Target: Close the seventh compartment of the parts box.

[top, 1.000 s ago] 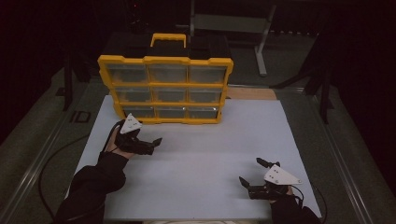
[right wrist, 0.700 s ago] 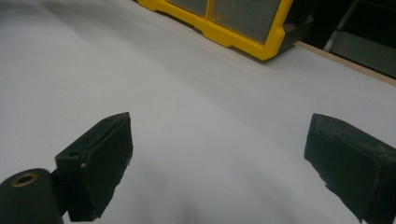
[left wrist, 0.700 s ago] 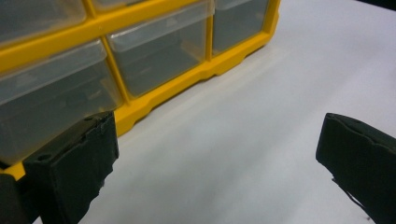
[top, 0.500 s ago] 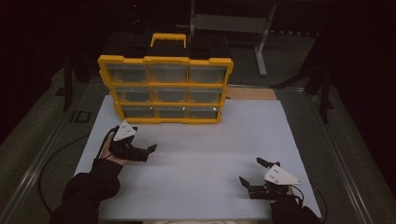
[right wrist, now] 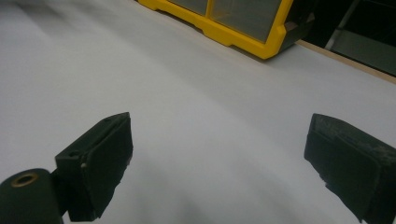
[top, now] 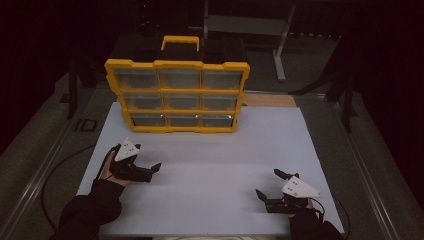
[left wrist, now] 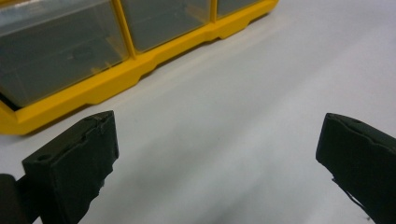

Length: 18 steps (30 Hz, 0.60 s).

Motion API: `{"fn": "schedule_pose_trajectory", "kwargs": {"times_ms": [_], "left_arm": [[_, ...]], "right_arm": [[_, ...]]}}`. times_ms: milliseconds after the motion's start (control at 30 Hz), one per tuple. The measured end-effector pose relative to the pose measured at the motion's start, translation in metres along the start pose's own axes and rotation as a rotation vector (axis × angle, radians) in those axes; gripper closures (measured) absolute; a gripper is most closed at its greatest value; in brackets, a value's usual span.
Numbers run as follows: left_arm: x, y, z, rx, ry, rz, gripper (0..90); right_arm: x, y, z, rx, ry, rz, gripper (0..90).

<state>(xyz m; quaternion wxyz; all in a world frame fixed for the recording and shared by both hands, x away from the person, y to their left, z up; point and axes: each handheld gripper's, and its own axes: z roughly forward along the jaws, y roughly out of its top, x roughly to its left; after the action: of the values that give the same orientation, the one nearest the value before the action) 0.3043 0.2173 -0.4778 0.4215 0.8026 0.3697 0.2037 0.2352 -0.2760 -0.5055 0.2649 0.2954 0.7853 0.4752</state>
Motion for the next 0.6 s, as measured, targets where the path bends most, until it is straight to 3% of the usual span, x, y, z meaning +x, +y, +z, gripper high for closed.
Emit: {"fn": "schedule_pose_trajectory", "kwargs": {"times_ms": [367, 600], "left_arm": [[-0.011, -0.015, -0.007, -0.002, 0.004, -0.002, 0.0], [-0.018, -0.022, -0.006, 0.024, -0.017, 0.014, 0.0]], "right_arm": [[0.000, 0.000, -0.001, -0.003, -0.003, -0.006, 8.3], [0.000, 0.000, -0.001, -0.001, -0.002, -0.004, 8.3]]}}
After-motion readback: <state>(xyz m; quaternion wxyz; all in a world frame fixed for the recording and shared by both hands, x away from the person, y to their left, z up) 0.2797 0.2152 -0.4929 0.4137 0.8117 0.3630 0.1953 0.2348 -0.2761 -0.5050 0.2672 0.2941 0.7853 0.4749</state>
